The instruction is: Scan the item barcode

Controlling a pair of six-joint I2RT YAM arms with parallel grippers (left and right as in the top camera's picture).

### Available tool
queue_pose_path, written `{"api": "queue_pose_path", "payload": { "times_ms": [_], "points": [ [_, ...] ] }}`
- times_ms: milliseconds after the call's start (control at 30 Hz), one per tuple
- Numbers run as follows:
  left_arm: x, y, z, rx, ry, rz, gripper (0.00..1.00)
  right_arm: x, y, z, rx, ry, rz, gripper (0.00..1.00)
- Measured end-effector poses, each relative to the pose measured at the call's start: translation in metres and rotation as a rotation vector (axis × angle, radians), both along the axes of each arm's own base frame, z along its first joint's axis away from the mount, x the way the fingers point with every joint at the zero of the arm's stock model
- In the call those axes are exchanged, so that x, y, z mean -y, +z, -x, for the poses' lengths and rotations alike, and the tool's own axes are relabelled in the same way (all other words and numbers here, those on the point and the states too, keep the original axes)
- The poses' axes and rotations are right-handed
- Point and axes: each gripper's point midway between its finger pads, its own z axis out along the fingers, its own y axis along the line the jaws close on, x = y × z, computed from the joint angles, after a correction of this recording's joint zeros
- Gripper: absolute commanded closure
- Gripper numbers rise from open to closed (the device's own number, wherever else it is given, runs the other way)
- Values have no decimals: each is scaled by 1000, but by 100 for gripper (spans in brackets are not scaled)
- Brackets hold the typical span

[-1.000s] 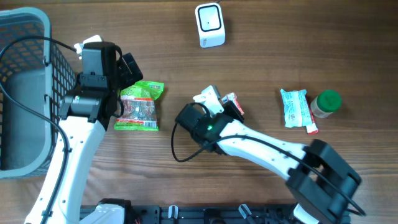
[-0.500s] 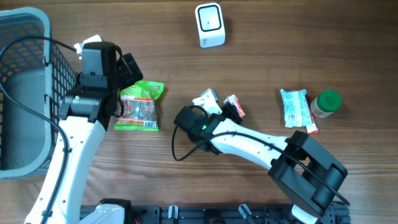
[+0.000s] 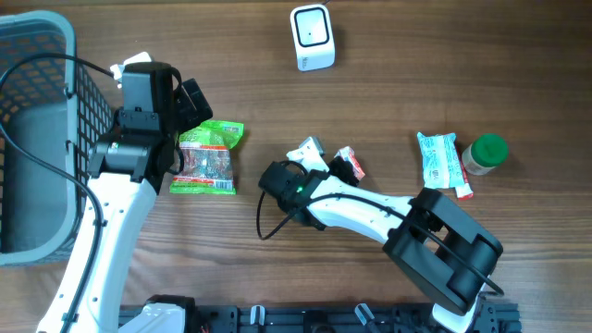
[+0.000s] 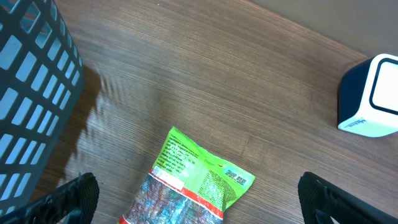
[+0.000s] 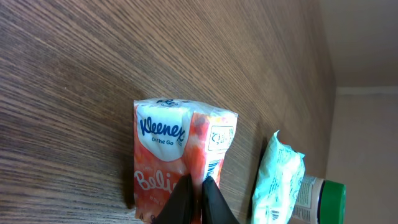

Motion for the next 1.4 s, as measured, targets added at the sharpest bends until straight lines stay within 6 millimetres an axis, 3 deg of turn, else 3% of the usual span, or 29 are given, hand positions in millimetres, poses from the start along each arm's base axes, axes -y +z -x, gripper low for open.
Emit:
{"api": "queue_pose_path", "payload": {
  "times_ms": [67, 500, 1000, 1100, 1300, 1400],
  "points": [
    [0, 0, 0, 0, 0, 0, 0, 0, 0, 0, 0, 0, 0, 88],
    [0, 0, 0, 0, 0, 0, 0, -3, -4, 2, -20, -1, -27, 83],
    [0, 0, 0, 0, 0, 0, 0, -9, -5, 0, 6, -25, -91, 67],
    [0, 0, 0, 0, 0, 0, 0, -11, 4, -2, 23, -28, -121, 60],
    [0, 0, 0, 0, 0, 0, 0, -12, 42, -9, 45, -50, -299, 34],
    [0, 0, 0, 0, 0, 0, 0, -5, 53, -14, -28, -71, -444, 33]
  ]
}}
